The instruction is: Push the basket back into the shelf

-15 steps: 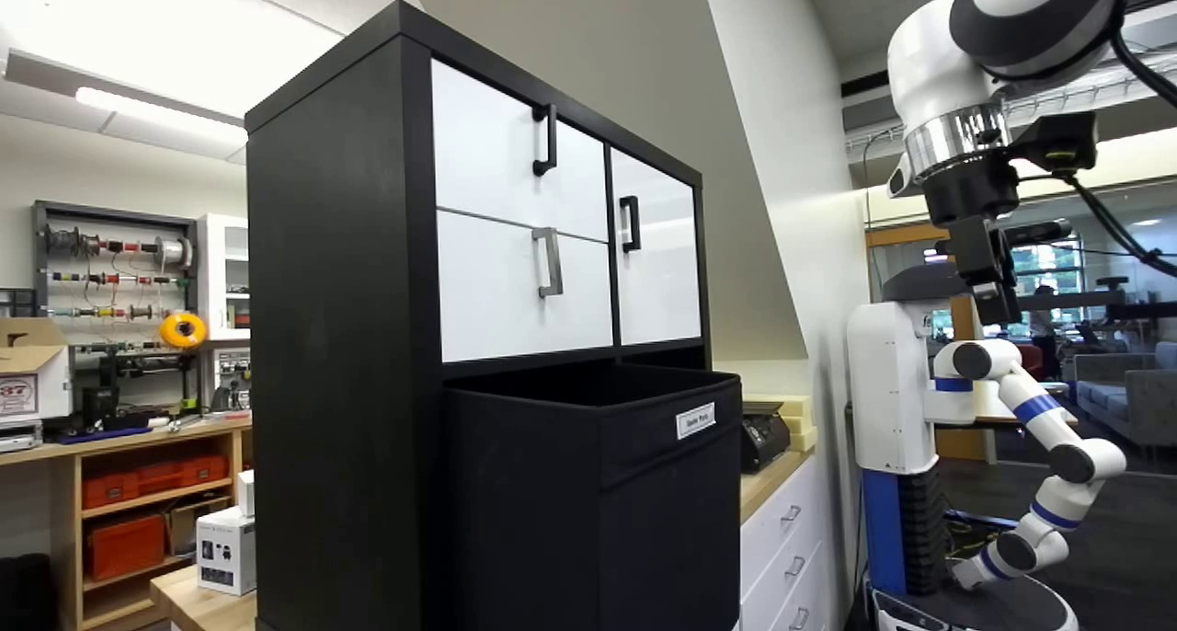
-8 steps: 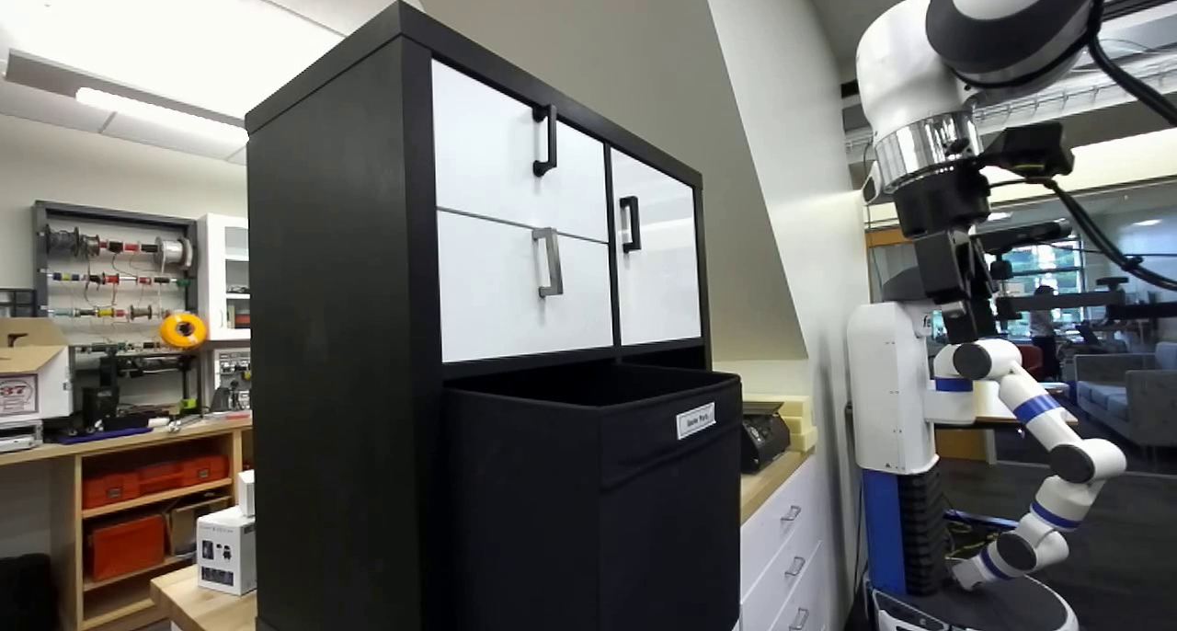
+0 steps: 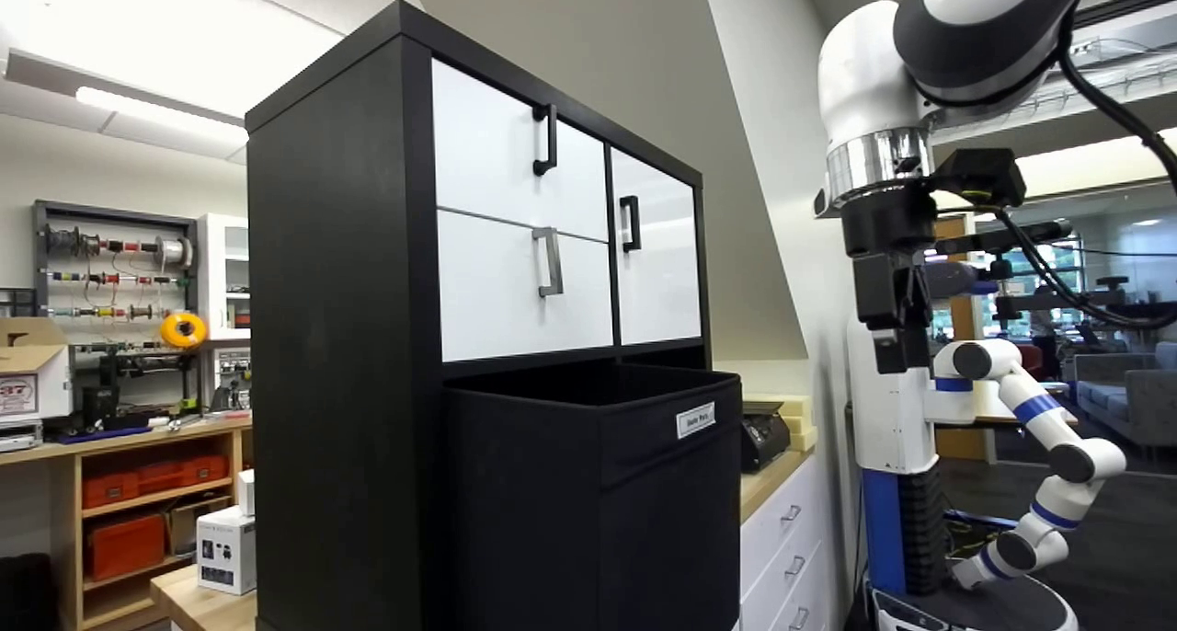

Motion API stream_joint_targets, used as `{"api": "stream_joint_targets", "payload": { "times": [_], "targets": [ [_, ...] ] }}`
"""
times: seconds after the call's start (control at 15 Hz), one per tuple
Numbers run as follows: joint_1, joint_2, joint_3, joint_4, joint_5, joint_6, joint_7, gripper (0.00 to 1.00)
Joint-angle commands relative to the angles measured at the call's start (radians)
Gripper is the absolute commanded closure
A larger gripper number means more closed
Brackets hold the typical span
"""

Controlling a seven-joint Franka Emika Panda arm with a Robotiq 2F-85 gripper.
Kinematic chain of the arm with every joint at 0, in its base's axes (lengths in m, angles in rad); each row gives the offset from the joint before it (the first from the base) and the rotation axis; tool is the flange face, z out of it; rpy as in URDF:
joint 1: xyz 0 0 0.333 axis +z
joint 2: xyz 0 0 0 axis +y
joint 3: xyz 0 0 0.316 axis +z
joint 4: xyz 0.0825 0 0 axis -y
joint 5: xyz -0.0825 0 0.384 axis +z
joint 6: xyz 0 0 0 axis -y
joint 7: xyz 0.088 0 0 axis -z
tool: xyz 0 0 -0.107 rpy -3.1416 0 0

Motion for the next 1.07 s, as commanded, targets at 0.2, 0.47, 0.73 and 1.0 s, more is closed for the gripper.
{"api": "stream_joint_targets", "payload": {
  "times": [0.2,0.47,0.73,1.0],
  "targets": [
    [0.053,0.076,0.033,-0.018,0.04,0.186,0.035,0.0],
    [0.076,0.132,0.045,-0.035,0.078,0.324,0.047,0.0],
    [0.097,0.169,0.06,-0.065,0.103,0.443,0.046,0.0],
    [0.092,0.179,0.05,-0.039,0.079,0.392,0.025,0.0]
  ]
}}
